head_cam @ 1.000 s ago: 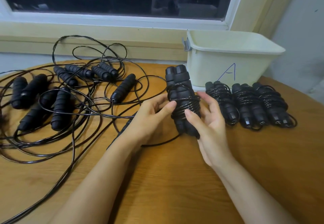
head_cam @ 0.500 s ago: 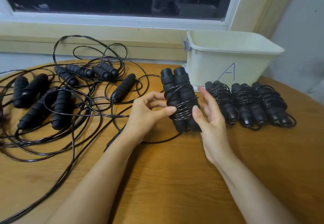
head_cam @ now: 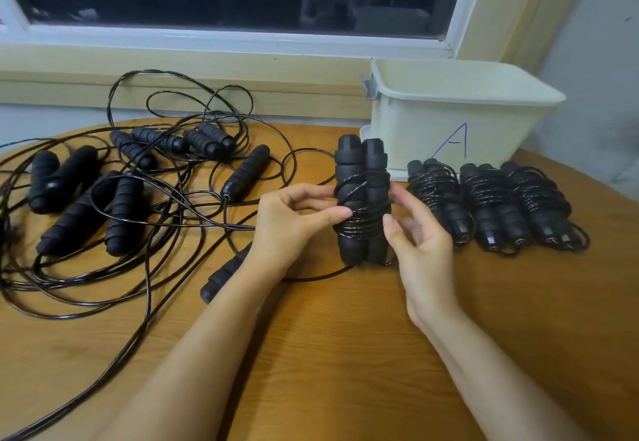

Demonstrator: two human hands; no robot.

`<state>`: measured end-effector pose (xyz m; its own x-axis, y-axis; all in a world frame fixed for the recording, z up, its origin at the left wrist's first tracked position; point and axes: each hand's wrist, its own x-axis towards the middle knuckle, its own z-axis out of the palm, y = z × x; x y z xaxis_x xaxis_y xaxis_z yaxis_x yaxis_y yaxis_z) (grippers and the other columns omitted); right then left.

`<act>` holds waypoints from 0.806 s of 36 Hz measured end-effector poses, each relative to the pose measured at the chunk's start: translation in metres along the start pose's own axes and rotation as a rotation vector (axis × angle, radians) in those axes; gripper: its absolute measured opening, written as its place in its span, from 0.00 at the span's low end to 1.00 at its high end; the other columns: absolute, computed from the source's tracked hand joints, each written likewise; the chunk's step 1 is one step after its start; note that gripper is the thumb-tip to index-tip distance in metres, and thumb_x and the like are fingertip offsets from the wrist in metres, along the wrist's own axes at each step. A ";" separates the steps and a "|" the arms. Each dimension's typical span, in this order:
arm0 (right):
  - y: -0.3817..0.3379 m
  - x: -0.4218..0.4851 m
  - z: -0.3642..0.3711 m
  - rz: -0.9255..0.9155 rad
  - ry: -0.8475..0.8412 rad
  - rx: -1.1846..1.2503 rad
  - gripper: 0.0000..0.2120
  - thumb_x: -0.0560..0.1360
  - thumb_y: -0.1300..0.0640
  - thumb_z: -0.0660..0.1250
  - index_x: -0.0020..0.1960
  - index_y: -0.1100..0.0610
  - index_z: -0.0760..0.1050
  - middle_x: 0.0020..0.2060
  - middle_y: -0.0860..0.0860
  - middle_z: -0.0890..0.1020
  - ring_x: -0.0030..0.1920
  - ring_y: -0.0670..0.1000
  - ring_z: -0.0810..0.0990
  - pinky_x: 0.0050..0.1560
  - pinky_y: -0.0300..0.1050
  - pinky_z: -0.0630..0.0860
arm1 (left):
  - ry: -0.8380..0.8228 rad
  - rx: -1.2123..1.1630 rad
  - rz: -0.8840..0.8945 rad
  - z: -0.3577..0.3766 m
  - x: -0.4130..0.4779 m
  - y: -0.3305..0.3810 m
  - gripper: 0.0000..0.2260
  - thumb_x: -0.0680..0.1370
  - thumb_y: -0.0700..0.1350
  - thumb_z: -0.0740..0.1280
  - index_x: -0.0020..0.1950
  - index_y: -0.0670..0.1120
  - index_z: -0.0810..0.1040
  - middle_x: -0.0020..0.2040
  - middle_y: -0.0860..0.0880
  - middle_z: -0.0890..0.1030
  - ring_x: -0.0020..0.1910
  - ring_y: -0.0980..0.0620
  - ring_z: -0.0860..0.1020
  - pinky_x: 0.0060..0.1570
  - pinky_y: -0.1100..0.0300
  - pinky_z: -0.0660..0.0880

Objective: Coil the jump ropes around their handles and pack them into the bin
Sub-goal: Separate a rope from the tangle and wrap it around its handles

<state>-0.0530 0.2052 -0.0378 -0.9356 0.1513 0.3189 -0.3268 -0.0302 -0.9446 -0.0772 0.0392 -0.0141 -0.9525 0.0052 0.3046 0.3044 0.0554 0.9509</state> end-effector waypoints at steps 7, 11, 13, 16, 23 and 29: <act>0.002 -0.003 0.000 -0.104 -0.087 -0.168 0.18 0.82 0.57 0.63 0.71 0.51 0.72 0.65 0.43 0.78 0.68 0.42 0.74 0.67 0.41 0.72 | 0.096 0.054 0.092 0.002 -0.001 -0.003 0.14 0.64 0.50 0.76 0.47 0.48 0.80 0.35 0.55 0.85 0.42 0.59 0.83 0.52 0.75 0.70; 0.004 -0.004 0.001 -0.074 -0.154 -0.277 0.30 0.74 0.41 0.65 0.75 0.43 0.63 0.66 0.37 0.73 0.70 0.41 0.69 0.71 0.48 0.69 | 0.075 0.155 0.167 0.001 0.000 -0.007 0.13 0.65 0.53 0.76 0.47 0.54 0.81 0.39 0.58 0.85 0.49 0.57 0.83 0.61 0.67 0.70; 0.002 -0.003 0.000 -0.083 -0.160 -0.323 0.35 0.71 0.38 0.66 0.75 0.41 0.60 0.65 0.36 0.72 0.70 0.40 0.69 0.69 0.41 0.68 | 0.047 0.207 0.222 0.000 0.000 -0.008 0.13 0.67 0.54 0.76 0.49 0.57 0.80 0.40 0.60 0.85 0.51 0.58 0.82 0.59 0.68 0.69; -0.003 -0.002 0.000 -0.069 -0.163 -0.313 0.38 0.68 0.37 0.73 0.73 0.35 0.58 0.62 0.30 0.72 0.68 0.35 0.68 0.63 0.30 0.66 | 0.002 0.250 0.298 0.000 0.000 -0.009 0.15 0.68 0.56 0.76 0.53 0.59 0.80 0.44 0.62 0.84 0.53 0.57 0.80 0.58 0.66 0.70; -0.004 0.001 -0.001 -0.046 -0.119 -0.314 0.43 0.60 0.39 0.76 0.70 0.37 0.60 0.60 0.30 0.72 0.65 0.33 0.70 0.60 0.27 0.66 | -0.107 0.234 0.326 0.002 0.001 -0.015 0.18 0.75 0.50 0.69 0.64 0.50 0.77 0.51 0.58 0.83 0.57 0.52 0.77 0.61 0.59 0.72; -0.004 0.001 -0.001 -0.049 -0.109 -0.234 0.33 0.71 0.58 0.76 0.69 0.43 0.64 0.63 0.40 0.76 0.65 0.37 0.73 0.63 0.33 0.69 | -0.212 0.277 0.315 0.001 0.001 -0.014 0.19 0.79 0.47 0.65 0.69 0.49 0.73 0.56 0.53 0.82 0.60 0.49 0.76 0.64 0.49 0.71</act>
<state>-0.0528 0.2068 -0.0341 -0.9323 0.0395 0.3594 -0.3444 0.2060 -0.9159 -0.0823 0.0393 -0.0271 -0.8044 0.2669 0.5307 0.5918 0.2824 0.7550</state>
